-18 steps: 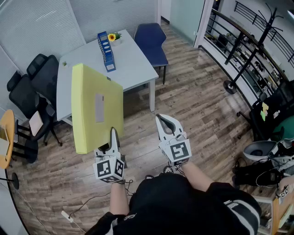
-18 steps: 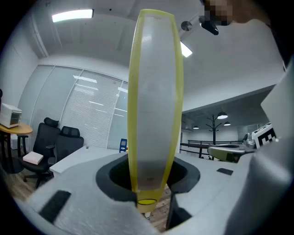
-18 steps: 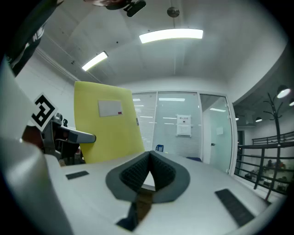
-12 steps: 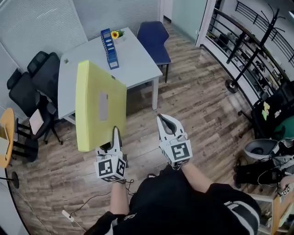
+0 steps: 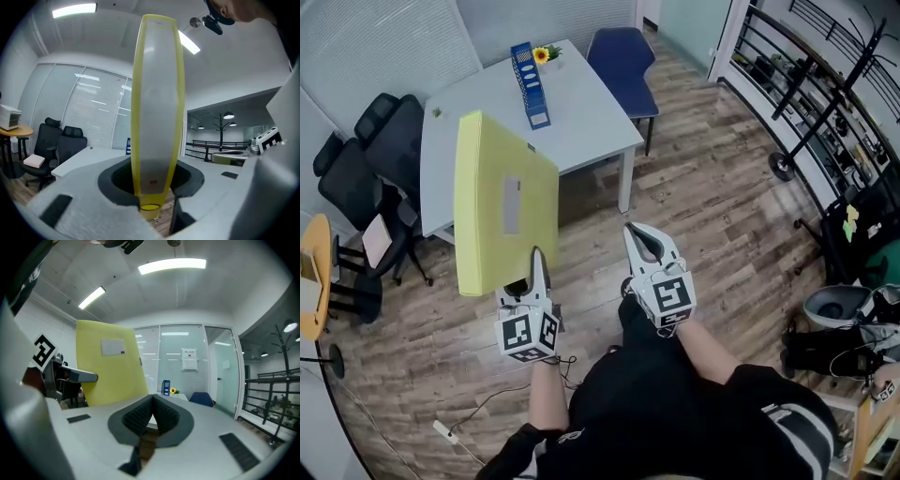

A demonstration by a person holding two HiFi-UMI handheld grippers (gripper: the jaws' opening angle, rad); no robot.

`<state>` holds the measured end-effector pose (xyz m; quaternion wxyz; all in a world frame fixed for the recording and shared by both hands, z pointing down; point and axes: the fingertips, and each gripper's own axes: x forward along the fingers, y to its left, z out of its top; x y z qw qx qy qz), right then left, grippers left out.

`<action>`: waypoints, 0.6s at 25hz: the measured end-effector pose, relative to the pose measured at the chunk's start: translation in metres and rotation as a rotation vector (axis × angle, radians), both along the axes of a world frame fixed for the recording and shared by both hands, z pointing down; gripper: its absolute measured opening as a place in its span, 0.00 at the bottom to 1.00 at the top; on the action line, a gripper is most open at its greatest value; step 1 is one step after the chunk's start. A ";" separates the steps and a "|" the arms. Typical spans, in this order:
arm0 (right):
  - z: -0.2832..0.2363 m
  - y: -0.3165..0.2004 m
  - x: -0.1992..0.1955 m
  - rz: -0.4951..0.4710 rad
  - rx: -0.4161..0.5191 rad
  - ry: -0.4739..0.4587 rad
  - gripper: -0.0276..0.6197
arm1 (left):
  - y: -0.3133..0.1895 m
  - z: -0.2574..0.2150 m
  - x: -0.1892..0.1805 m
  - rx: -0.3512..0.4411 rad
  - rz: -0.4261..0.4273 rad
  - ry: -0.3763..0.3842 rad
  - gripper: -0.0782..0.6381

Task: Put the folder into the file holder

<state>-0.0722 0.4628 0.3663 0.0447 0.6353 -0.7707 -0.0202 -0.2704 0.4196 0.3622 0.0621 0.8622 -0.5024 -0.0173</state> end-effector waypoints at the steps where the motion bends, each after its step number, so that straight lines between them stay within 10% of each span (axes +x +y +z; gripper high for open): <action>1: 0.001 -0.007 0.002 -0.004 0.006 -0.002 0.05 | -0.006 0.001 0.002 0.003 -0.004 -0.005 0.33; 15: -0.008 -0.143 0.083 -0.052 0.013 -0.045 0.05 | -0.133 -0.012 0.068 0.000 -0.070 -0.041 0.33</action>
